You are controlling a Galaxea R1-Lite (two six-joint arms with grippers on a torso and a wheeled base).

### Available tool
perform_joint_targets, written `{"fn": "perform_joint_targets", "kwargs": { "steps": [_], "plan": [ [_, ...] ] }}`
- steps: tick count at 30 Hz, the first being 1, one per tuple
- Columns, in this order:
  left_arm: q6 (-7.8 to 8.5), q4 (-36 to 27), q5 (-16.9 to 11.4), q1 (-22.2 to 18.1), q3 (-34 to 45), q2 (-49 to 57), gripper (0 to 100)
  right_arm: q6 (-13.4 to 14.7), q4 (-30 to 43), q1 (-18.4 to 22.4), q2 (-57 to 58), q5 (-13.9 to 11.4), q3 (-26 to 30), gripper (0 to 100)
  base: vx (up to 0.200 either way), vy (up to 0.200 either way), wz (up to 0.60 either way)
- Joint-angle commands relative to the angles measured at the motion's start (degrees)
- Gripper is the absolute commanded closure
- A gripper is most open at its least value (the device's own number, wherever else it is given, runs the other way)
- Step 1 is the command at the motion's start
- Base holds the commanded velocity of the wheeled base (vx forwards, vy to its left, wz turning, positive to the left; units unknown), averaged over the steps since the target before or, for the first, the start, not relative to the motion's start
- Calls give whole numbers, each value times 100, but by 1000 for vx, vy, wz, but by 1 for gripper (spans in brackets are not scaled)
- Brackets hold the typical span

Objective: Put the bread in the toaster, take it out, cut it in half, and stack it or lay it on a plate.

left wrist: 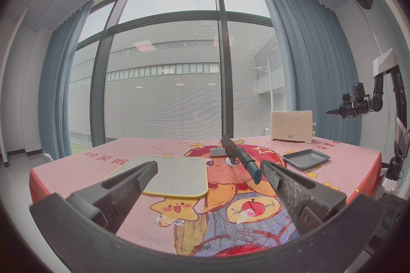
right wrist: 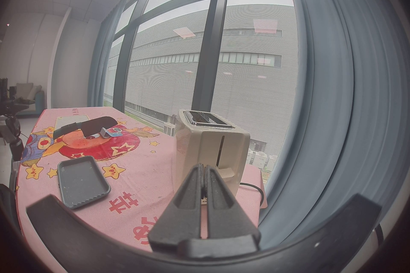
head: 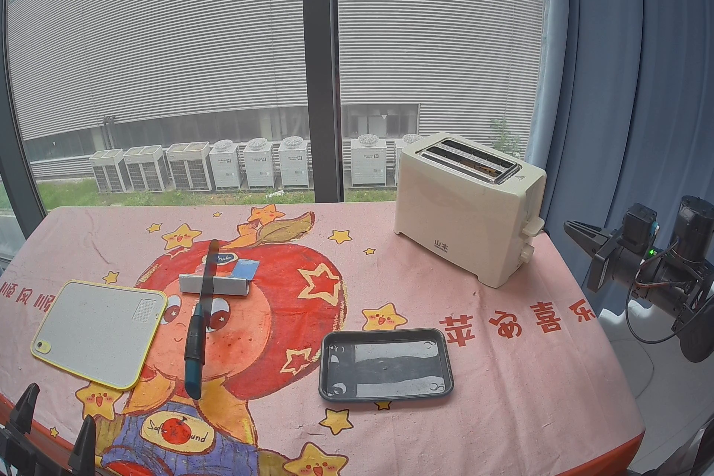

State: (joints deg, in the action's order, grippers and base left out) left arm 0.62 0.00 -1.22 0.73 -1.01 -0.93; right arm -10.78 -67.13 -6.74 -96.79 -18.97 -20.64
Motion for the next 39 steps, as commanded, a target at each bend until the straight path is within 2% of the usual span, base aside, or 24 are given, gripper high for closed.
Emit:
{"fn": "perform_joint_targets", "kwargs": {
  "steps": [1,33,39],
  "plan": [
    [-1,0,-1,-3,92,40,0,-3,-1,-3,-6,-2,34,100,0,0,0],
    [-1,0,-1,-3,92,40,0,-56,16,-82,-164,25,192,100,0,0,0],
    [-1,0,-1,-3,92,40,0,-56,7,-249,-226,60,315,100,0,0,0]
  ]
}}
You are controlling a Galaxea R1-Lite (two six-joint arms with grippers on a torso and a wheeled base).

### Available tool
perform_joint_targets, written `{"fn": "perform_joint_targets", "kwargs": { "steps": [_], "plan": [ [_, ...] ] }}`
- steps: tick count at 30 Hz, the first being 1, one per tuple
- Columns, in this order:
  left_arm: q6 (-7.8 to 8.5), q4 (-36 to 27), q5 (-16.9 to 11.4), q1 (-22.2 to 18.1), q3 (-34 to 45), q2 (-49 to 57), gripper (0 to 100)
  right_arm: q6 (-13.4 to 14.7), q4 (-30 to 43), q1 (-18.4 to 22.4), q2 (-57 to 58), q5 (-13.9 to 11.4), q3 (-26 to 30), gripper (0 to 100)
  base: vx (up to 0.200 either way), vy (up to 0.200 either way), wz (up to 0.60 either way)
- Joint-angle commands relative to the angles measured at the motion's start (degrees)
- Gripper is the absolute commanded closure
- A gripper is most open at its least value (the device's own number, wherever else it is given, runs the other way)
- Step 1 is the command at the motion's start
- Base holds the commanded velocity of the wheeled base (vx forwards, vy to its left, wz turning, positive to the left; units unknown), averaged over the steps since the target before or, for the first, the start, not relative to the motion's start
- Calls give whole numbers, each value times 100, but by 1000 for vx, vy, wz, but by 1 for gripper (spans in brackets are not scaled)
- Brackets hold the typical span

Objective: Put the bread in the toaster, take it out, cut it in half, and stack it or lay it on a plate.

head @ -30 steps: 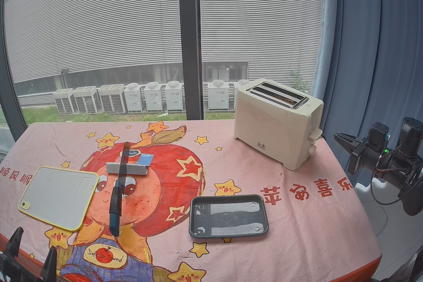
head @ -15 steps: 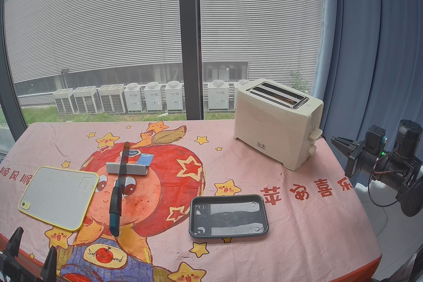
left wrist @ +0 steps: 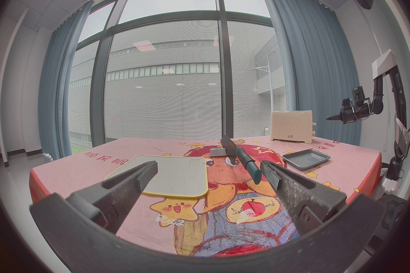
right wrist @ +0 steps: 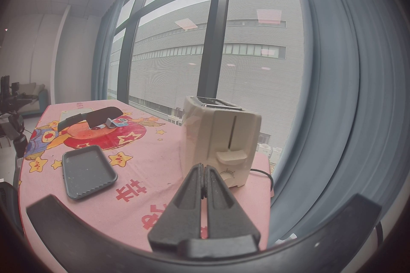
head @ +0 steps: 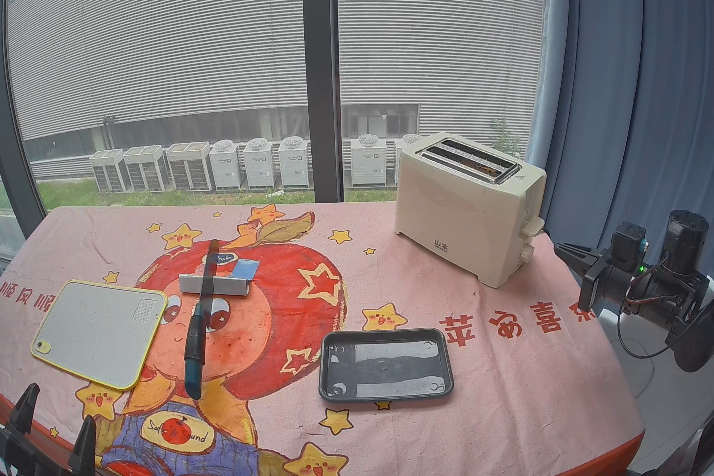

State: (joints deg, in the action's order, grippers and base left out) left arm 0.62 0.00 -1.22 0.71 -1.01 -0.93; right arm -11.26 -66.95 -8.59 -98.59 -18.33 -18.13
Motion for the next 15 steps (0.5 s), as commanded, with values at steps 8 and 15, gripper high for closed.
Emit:
{"fn": "perform_joint_targets", "kwargs": {
  "steps": [8,15],
  "plan": [
    [-1,0,-1,0,92,40,0,1,59,-90,-73,5,55,100,0,0,0],
    [-1,0,-1,0,92,40,0,1,51,-99,-161,5,46,100,0,0,0]
  ]
}}
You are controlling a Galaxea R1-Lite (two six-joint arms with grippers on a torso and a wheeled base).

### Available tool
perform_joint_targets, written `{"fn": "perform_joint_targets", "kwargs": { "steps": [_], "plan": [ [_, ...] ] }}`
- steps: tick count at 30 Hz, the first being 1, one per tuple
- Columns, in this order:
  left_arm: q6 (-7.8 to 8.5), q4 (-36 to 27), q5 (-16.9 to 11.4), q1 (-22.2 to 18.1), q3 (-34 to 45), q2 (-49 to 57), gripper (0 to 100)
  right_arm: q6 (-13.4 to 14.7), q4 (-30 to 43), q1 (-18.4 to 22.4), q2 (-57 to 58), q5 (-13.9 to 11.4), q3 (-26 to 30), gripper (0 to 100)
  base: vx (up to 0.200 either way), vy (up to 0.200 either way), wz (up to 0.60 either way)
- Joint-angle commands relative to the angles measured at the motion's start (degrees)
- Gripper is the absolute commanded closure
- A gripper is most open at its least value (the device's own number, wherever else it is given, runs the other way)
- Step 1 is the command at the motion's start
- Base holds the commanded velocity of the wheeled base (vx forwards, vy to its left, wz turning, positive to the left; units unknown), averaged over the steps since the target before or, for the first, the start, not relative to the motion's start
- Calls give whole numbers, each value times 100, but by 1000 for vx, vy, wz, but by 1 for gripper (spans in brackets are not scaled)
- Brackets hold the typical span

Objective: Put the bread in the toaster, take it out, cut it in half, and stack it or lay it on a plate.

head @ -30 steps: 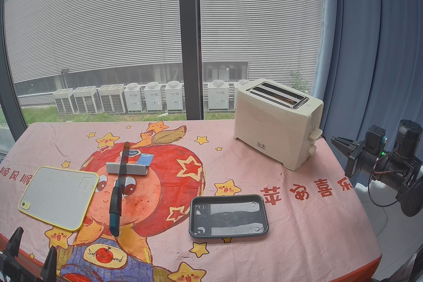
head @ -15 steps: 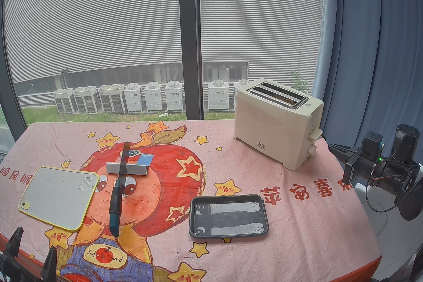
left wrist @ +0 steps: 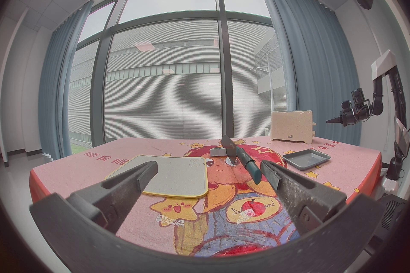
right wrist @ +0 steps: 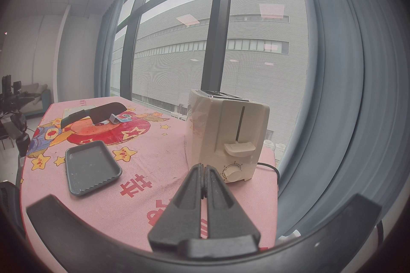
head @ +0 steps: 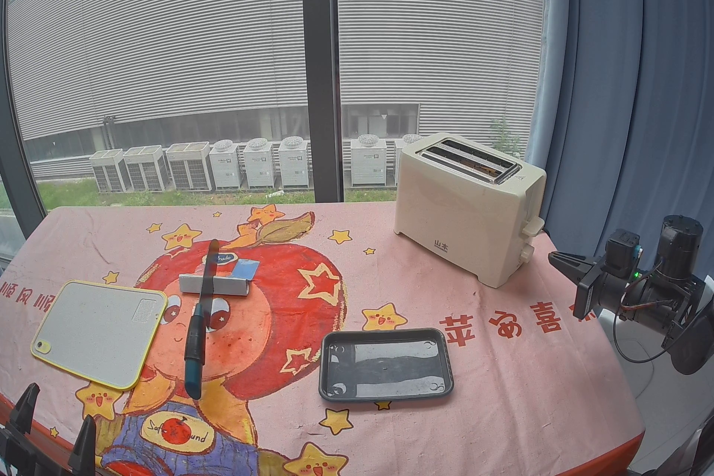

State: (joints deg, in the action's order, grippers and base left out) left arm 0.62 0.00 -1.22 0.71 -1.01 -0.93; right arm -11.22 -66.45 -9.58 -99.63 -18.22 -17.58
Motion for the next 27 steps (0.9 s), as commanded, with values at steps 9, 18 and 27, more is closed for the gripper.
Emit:
{"fn": "perform_joint_targets", "kwargs": {
  "steps": [9,18,27],
  "plan": [
    [-1,0,-1,0,92,40,0,14,1,0,-118,-14,9,100,0,0,0],
    [-9,0,-1,0,92,40,0,23,1,53,-267,-14,-18,100,0,0,0],
    [-1,0,-1,0,92,40,0,23,-70,114,-575,-14,-88,100,0,0,0]
  ]
}}
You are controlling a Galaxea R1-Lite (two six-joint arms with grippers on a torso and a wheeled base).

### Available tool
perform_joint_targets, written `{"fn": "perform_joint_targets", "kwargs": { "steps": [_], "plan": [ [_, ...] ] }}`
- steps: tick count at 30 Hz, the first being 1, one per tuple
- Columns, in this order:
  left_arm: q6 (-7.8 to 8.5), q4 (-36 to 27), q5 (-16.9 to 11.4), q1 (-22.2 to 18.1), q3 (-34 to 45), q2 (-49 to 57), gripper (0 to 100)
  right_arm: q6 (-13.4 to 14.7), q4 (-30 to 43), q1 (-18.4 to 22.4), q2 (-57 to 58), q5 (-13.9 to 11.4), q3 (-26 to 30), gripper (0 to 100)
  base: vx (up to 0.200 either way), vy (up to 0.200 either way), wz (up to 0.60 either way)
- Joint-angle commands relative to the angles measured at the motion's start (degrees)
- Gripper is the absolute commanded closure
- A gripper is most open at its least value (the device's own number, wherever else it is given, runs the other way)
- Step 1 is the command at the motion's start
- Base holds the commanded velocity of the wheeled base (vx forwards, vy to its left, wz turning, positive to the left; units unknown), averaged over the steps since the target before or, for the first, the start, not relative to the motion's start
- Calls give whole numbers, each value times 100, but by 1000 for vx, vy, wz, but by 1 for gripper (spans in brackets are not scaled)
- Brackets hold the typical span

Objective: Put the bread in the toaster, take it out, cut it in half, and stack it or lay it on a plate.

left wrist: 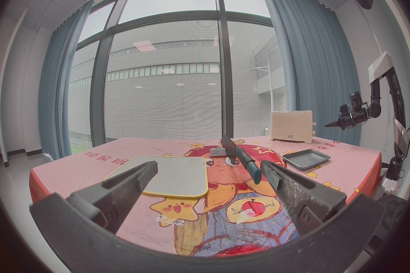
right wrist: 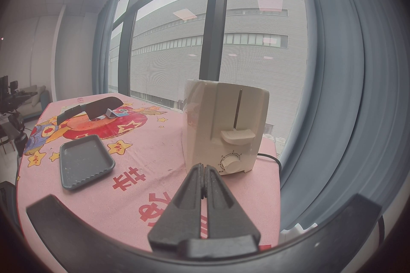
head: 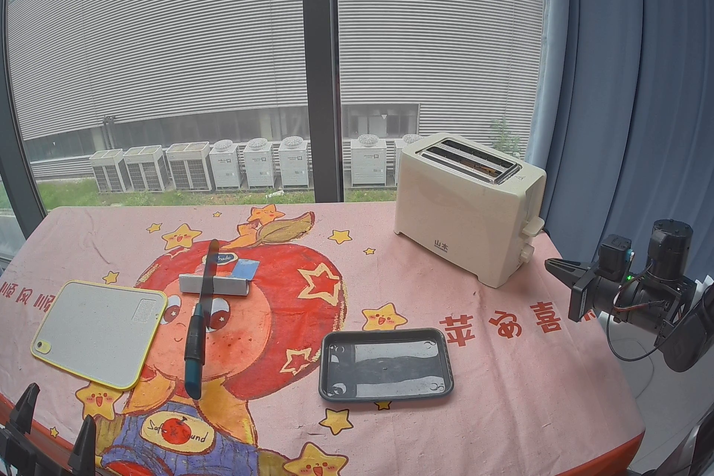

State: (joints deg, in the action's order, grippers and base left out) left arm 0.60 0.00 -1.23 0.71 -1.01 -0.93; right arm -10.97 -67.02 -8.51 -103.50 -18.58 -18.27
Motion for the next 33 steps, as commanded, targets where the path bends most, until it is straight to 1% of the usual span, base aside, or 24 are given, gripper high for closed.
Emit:
{"fn": "perform_joint_targets", "kwargs": {
  "steps": [1,10,17,24,33],
  "plan": [
    [-7,0,0,0,92,40,0,-1,-12,7,-223,21,-27,100,0,0,0],
    [2,0,0,0,92,40,0,7,-12,7,-373,30,-308,100,0,0,0],
    [2,0,0,0,92,40,0,16,-12,16,-478,30,-423,100,0,0,0],
    [2,0,0,0,92,40,0,359,-21,77,-663,30,-616,100,0,0,0],
    [2,0,0,0,92,40,0,429,-21,77,-760,21,-695,100,0,0,0]
  ]
}}
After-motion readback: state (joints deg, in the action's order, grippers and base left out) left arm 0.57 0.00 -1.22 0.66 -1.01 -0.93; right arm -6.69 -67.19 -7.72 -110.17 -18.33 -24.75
